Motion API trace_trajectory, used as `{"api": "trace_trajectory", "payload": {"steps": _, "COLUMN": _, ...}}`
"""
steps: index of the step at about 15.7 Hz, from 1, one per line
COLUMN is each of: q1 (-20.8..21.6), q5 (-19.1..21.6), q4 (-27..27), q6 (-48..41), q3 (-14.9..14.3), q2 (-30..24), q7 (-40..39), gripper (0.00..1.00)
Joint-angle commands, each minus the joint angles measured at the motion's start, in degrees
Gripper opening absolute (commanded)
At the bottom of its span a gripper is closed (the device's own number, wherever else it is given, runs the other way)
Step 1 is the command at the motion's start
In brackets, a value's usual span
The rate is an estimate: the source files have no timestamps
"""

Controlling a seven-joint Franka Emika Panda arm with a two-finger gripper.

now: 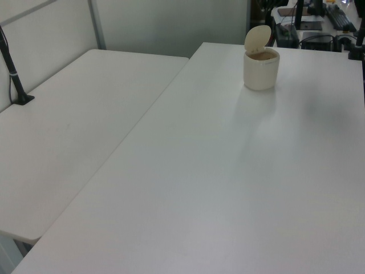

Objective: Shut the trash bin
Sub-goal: 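Lower the gripper to the raised lid of the bin, then push the open lid down onto the bin rim with the gripper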

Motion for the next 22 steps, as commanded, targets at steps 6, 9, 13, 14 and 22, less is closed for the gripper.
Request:
{"api": "trace_trajectory", "payload": {"steps": 6, "q1": 0.9, "q5": -0.5, "q4": -0.6, "q6": 0.6, "q3": -0.4, "q2": 1.5, "q7": 1.8, "gripper": 0.00}}
{"api": "trace_trajectory", "payload": {"steps": 9, "q1": 0.9, "q5": -0.4, "q4": -1.5, "q6": 0.3, "q3": -0.4, "q2": 1.6, "q7": 1.6, "gripper": 0.00}}
{"api": "trace_trajectory", "payload": {"steps": 13, "q1": 1.2, "q5": -0.6, "q4": -2.3, "q6": -4.4, "q3": -0.2, "q2": 1.6, "q7": 1.3, "gripper": 0.00}}
{"api": "trace_trajectory", "payload": {"steps": 14, "q1": 1.2, "q5": -0.5, "q4": -2.3, "q6": -5.5, "q3": 0.0, "q2": 1.5, "q7": 1.0, "gripper": 0.00}}
{"api": "trace_trajectory", "payload": {"steps": 22, "q1": 4.0, "q5": 0.1, "q4": -3.5, "q6": -11.4, "q3": 0.6, "q2": 2.7, "q7": -1.6, "gripper": 0.00}}
